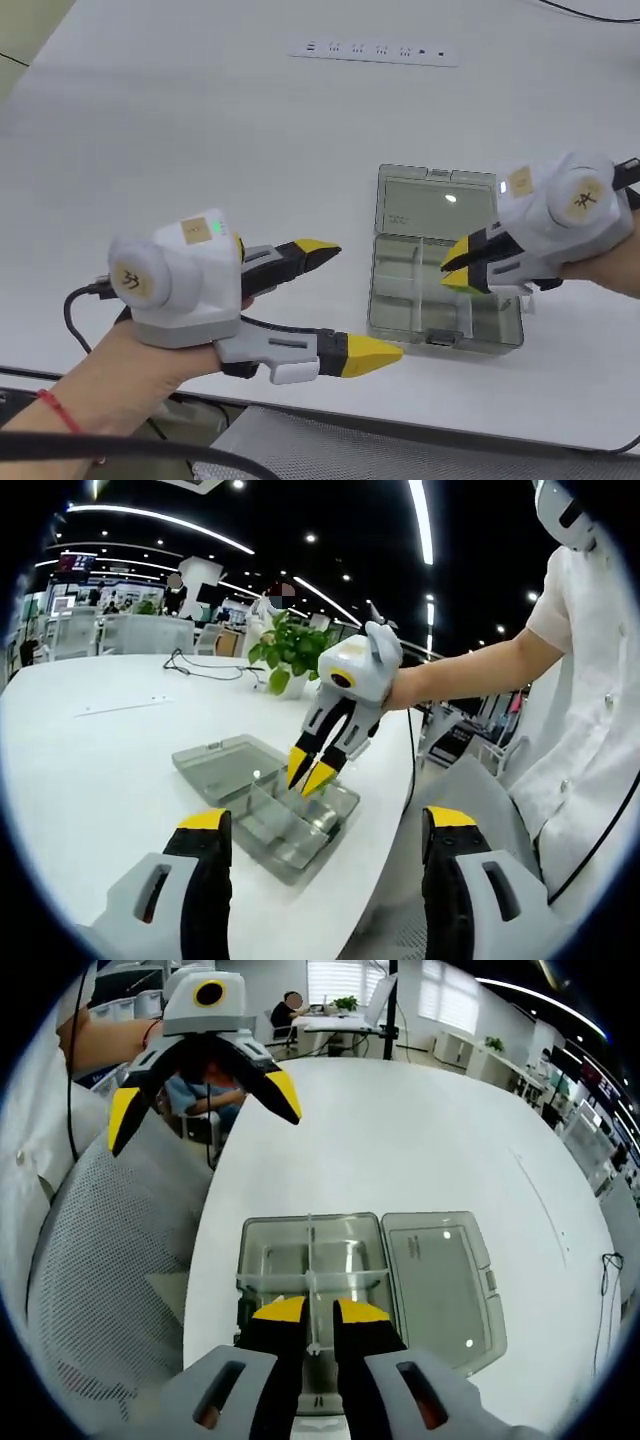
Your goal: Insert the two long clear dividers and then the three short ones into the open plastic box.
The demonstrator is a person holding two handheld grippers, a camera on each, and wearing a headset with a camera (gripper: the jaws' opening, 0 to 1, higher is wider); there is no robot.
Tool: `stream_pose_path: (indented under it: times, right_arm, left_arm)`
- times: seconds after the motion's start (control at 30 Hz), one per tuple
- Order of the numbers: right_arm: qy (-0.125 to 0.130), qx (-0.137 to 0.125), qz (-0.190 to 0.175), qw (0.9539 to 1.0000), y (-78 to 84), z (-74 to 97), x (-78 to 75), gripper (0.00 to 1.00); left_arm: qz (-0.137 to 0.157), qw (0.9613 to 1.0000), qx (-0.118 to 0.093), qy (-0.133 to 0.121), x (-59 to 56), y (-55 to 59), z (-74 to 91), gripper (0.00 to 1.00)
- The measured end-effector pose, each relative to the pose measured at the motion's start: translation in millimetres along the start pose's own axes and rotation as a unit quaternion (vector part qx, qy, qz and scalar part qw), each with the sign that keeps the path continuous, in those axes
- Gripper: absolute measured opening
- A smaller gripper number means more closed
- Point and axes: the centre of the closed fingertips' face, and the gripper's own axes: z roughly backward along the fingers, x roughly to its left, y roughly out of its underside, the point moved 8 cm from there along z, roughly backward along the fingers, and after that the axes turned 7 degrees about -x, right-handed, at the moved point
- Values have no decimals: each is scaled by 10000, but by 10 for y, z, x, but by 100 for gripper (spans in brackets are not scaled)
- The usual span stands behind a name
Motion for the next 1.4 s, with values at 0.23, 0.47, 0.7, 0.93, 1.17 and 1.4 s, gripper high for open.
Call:
stream_pose_path:
  times: [0.23,0.47,0.7,0.93,1.17,1.4]
  right_arm:
    - [231,-475,-317,9981,-39,251,-22,15]
    - [425,-698,-538,9952,5,515,96,19]
    - [660,-588,-664,9939,199,820,149,24]
    - [855,-318,-795,9927,452,1085,168,29]
    - [899,76,-904,9918,793,1234,197,32]
    - [878,562,-972,9898,1138,1355,157,41]
  left_arm:
    - [-35,10000,19,30,-19,-17,0,79]
    - [-46,10000,29,18,-27,-27,7,79]
    - [-78,10000,36,41,-54,-42,1,79]
    - [-82,9999,-1,61,-67,-70,-21,79]
    - [-90,9999,-8,62,-59,-85,-22,79]
    - [-74,10000,14,59,-52,-82,-24,79]
